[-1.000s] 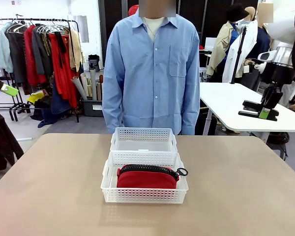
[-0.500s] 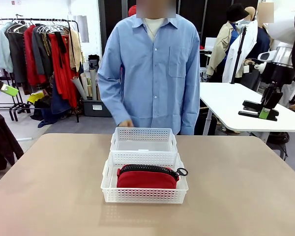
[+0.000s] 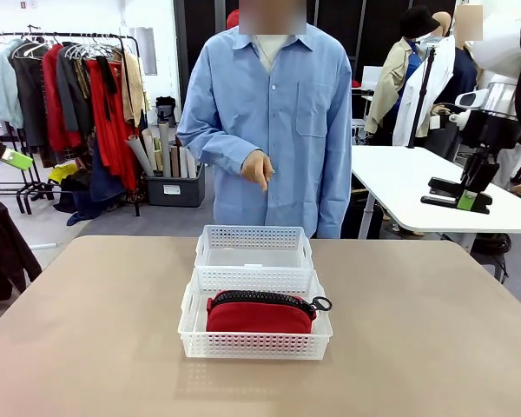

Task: Distribute items into two baskets.
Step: Place the picked Stapler into the Organizing basket as instructed by the person.

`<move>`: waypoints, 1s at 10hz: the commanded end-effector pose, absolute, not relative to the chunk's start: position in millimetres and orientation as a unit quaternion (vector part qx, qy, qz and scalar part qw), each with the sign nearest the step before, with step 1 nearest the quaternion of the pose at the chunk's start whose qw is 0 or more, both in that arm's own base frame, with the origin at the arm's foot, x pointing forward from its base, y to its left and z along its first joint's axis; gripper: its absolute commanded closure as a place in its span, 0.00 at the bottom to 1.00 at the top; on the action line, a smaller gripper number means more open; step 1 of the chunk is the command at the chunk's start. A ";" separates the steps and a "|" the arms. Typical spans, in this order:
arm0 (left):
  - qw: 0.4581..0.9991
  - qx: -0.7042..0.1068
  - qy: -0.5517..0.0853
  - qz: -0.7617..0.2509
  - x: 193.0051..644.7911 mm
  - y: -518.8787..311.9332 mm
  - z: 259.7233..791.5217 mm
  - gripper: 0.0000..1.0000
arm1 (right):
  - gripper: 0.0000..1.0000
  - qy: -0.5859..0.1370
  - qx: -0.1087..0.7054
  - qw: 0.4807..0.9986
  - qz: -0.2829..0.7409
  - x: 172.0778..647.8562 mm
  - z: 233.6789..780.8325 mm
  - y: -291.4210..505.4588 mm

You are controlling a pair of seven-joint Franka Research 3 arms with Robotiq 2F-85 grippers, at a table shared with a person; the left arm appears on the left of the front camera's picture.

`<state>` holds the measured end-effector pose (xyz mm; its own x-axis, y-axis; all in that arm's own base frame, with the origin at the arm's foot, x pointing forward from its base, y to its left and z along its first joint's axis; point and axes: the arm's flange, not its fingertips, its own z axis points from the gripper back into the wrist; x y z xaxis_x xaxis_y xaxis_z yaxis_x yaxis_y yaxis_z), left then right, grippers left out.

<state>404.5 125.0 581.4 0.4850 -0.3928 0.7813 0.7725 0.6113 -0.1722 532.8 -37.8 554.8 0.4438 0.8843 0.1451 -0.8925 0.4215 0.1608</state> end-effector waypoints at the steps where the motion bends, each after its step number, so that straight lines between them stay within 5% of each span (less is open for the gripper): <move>1: 0.814 -0.269 -0.370 -0.356 403.5 125.0 581.7 0.00 | 0.77 -0.025 0.103 0.845 0.524 534.2 556.7 -37.3; 10: 0.814 -0.269 -0.370 -0.356 403.5 125.0 581.7 0.00 | 0.77 -0.019 0.107 0.843 0.527 532.8 554.8 -37.8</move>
